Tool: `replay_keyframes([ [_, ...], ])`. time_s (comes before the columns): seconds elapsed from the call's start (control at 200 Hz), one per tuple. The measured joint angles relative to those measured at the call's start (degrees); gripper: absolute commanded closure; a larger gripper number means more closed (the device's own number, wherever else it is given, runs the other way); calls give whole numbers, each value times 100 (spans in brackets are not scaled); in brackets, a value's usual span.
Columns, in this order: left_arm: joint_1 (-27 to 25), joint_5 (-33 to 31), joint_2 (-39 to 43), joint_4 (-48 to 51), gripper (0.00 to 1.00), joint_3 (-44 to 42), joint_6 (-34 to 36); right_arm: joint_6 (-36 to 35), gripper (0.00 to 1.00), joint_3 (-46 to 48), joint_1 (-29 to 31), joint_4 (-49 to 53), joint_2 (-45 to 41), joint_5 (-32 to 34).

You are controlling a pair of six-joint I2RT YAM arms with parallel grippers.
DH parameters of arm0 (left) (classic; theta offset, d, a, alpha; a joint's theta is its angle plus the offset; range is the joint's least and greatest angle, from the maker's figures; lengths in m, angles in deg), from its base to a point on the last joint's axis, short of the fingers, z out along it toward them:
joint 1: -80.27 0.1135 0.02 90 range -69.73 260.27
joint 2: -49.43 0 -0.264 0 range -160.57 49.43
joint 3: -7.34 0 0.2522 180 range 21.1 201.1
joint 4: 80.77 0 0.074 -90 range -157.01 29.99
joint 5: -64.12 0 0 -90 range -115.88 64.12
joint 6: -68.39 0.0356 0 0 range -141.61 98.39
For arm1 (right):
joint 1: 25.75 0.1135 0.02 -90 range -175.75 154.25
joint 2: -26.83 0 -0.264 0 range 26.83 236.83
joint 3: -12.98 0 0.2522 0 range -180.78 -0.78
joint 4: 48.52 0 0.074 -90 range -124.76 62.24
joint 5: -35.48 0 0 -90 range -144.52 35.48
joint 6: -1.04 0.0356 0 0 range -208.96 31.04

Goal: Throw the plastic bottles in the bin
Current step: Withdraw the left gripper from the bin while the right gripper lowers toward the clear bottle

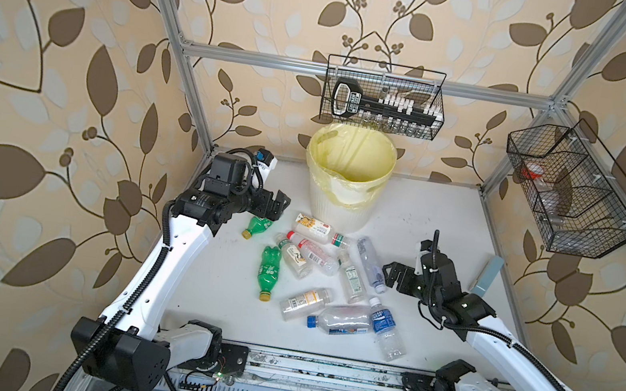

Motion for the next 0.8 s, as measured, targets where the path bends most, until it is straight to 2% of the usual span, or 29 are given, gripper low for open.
replay_keyframes([
  [0.12,267,109,0,-4,1,-343,179,-31,0,0,20,-7,118,-101],
  [0.48,544,66,177,-238,1,-1670,562,-210,0,-15,101,-11,315,-155],
  [0.8,866,116,240,-391,1,-2142,761,-476,0,-315,160,26,813,-133],
])
